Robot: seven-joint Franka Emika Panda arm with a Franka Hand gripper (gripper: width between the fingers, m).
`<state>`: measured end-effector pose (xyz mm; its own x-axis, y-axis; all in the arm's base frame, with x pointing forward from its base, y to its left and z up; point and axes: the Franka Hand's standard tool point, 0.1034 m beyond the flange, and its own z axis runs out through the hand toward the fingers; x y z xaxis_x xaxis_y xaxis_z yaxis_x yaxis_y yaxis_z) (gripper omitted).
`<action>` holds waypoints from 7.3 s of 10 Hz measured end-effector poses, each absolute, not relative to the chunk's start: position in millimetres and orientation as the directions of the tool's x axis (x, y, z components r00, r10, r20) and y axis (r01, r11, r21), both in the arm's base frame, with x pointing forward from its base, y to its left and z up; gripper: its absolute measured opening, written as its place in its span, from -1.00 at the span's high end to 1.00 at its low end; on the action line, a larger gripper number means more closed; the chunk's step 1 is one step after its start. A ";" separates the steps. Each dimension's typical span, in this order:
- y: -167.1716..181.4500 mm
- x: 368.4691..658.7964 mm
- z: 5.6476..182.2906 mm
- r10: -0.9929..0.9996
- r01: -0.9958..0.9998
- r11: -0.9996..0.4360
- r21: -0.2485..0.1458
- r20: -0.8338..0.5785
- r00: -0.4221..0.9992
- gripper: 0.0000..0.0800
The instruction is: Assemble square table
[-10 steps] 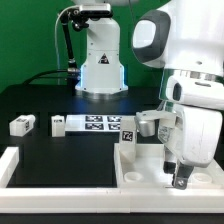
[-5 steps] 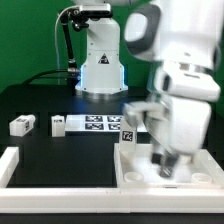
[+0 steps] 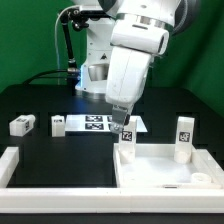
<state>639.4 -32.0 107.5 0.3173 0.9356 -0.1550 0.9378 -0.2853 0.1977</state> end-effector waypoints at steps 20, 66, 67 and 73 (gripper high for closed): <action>-127.7 501.8 79.7 0.201 0.212 -0.976 0.051 -0.158 0.967 -0.62; -122.1 457.7 78.6 0.130 0.181 -0.983 0.014 -0.641 0.756 0.28; -113.5 481.4 94.5 0.138 0.183 -0.983 0.014 -0.599 0.789 0.28; -98.7 556.7 149.7 0.178 0.194 -0.980 0.050 -0.226 0.958 0.28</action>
Offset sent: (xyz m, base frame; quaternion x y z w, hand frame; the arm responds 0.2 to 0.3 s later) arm -0.0614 -0.0390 0.0069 0.0457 -0.0102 0.1130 0.9925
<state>556.7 -98.7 149.7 0.9577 0.1785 -0.2257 0.1944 -0.9797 0.0500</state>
